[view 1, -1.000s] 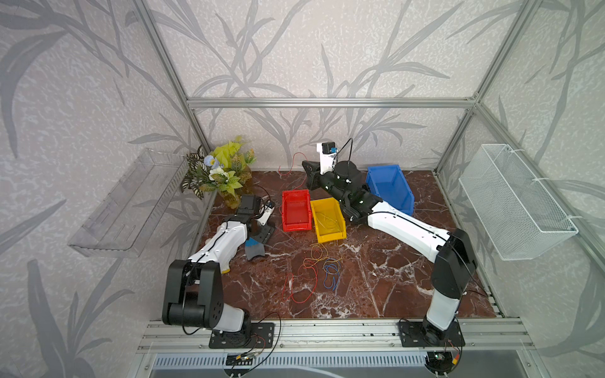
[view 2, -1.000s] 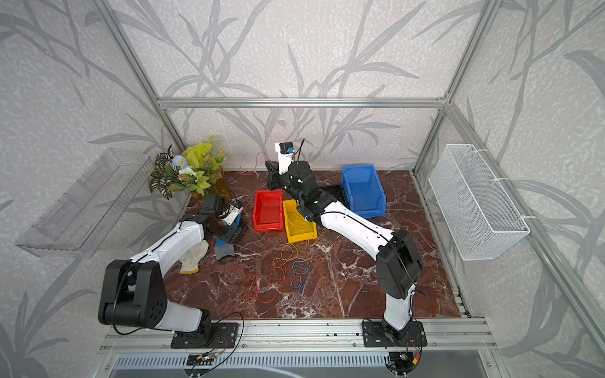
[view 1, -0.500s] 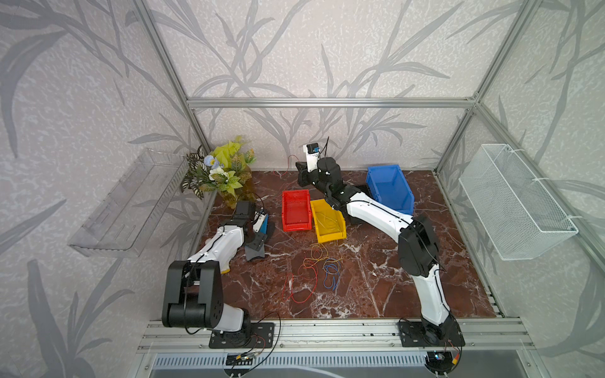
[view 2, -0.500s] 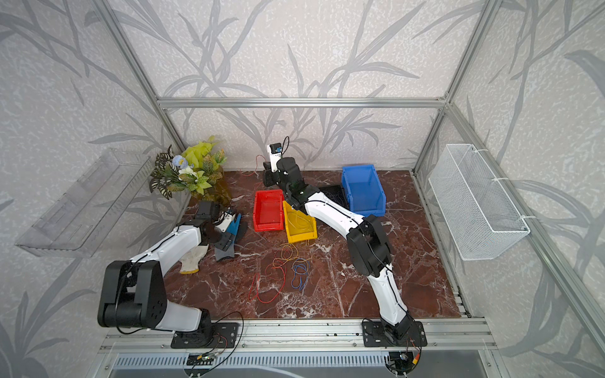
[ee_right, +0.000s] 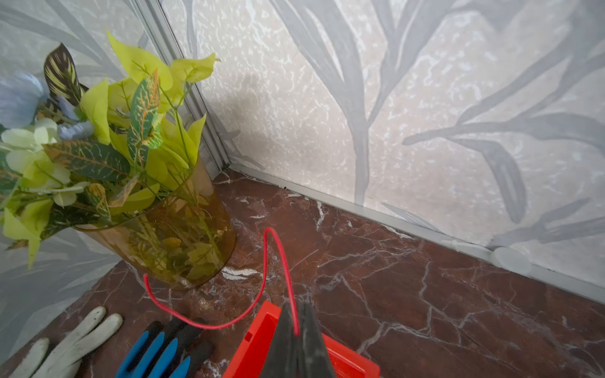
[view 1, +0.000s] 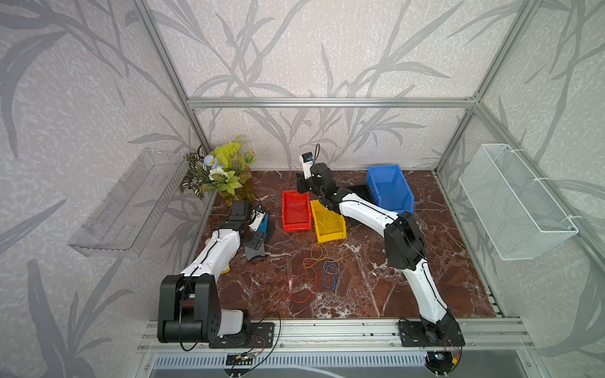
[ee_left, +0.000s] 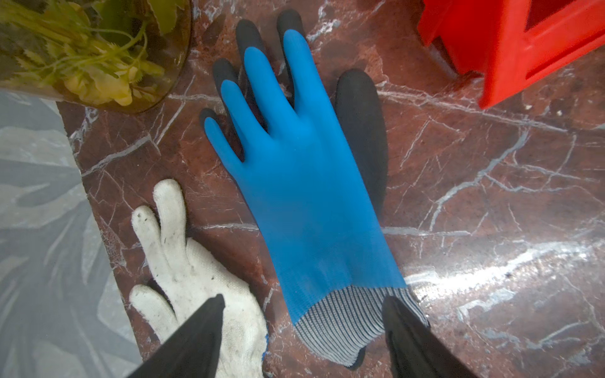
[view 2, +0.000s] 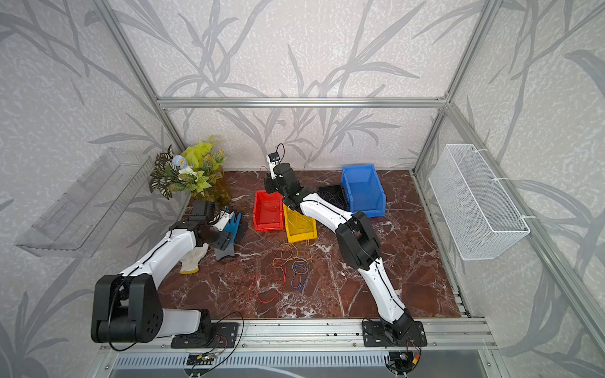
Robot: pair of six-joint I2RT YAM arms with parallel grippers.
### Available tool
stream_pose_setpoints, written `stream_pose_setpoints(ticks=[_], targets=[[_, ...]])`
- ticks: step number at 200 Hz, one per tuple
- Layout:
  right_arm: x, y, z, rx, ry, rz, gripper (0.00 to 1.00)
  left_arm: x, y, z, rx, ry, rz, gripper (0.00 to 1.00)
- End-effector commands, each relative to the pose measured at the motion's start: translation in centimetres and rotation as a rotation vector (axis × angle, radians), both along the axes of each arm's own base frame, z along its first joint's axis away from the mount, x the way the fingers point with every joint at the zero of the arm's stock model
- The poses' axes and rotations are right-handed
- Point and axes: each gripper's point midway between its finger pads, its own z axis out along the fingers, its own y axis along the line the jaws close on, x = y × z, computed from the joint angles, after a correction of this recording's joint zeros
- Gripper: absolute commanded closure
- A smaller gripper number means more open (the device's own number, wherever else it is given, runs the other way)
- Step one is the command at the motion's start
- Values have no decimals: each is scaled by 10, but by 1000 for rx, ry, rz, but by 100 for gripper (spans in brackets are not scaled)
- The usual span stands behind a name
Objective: Untangle and sort cables by color
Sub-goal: Place the cable in the bin.
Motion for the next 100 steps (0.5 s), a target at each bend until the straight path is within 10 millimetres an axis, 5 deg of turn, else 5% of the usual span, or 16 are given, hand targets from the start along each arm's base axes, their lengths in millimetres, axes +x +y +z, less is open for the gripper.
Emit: stream_pose_setpoints(ticks=[1, 53, 100], targets=[[-9, -1, -20, -72, 26, 28, 100, -5, -5, 9, -25, 5, -28, 22], [-31, -11, -81, -233, 270, 37, 100, -9, -6, 20, -24, 3, -41, 21], [-41, -13, -102, -441, 305, -4, 100, -11, -7, 21, -29, 7, -48, 21]])
